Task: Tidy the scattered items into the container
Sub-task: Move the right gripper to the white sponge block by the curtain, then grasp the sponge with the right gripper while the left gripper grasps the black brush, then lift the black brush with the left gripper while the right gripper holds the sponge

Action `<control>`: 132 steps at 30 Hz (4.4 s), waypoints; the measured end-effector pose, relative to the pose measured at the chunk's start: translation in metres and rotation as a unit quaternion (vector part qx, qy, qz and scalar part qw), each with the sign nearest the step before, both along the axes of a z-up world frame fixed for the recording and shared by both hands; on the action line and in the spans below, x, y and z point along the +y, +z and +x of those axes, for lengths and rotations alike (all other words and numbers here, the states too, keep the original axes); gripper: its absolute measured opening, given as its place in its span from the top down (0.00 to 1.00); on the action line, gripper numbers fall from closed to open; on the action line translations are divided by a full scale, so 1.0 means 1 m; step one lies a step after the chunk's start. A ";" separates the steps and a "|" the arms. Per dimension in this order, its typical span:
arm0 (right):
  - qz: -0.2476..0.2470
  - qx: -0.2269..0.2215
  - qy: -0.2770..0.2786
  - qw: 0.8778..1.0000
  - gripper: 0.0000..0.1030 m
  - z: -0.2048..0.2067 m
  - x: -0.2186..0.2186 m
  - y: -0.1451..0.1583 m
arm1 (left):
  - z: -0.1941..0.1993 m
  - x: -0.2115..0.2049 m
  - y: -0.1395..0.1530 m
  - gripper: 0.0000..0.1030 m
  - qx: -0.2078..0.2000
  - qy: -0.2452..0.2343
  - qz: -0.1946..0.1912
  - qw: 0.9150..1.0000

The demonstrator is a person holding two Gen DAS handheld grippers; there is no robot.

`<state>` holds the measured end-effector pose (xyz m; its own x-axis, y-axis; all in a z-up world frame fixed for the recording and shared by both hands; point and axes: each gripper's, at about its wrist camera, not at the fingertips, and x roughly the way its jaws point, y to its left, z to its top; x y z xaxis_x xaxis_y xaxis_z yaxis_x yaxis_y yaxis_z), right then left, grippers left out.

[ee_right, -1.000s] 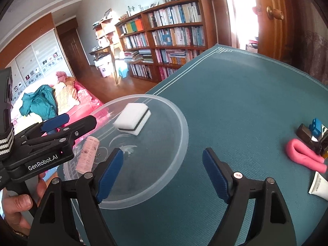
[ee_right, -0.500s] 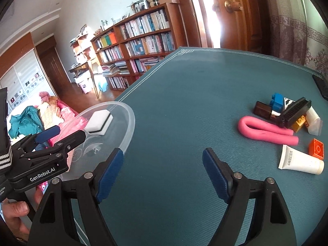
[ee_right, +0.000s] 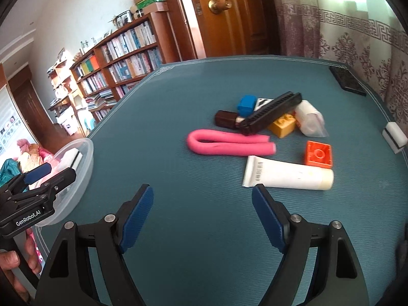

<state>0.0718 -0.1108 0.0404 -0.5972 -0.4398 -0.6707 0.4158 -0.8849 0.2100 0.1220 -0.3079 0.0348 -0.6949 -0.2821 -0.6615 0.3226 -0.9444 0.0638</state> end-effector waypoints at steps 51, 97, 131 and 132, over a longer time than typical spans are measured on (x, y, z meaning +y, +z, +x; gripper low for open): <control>-0.027 -0.044 -0.353 0.934 0.20 -0.120 0.258 0.003 | -0.193 0.132 -0.032 0.16 -0.052 -0.220 0.129 0.965; -0.048 -0.014 -0.277 0.960 0.63 -0.134 0.237 -0.001 | -0.159 0.146 -0.008 0.69 -0.022 -0.250 0.126 0.960; -0.098 0.000 -0.019 0.995 0.63 -0.059 0.033 0.046 | -0.029 0.000 0.024 0.71 0.057 -0.072 0.129 0.987; -0.097 0.000 -0.012 0.995 0.63 -0.056 0.025 0.046 | -0.025 -0.004 0.023 0.71 0.058 -0.070 0.128 0.988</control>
<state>0.0158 -0.0855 0.0868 -0.6090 -0.5468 -0.5746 0.3957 -0.8373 0.3773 0.0975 -0.3120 0.0581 -0.7904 -0.0118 -0.6125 0.1791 -0.9606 -0.2126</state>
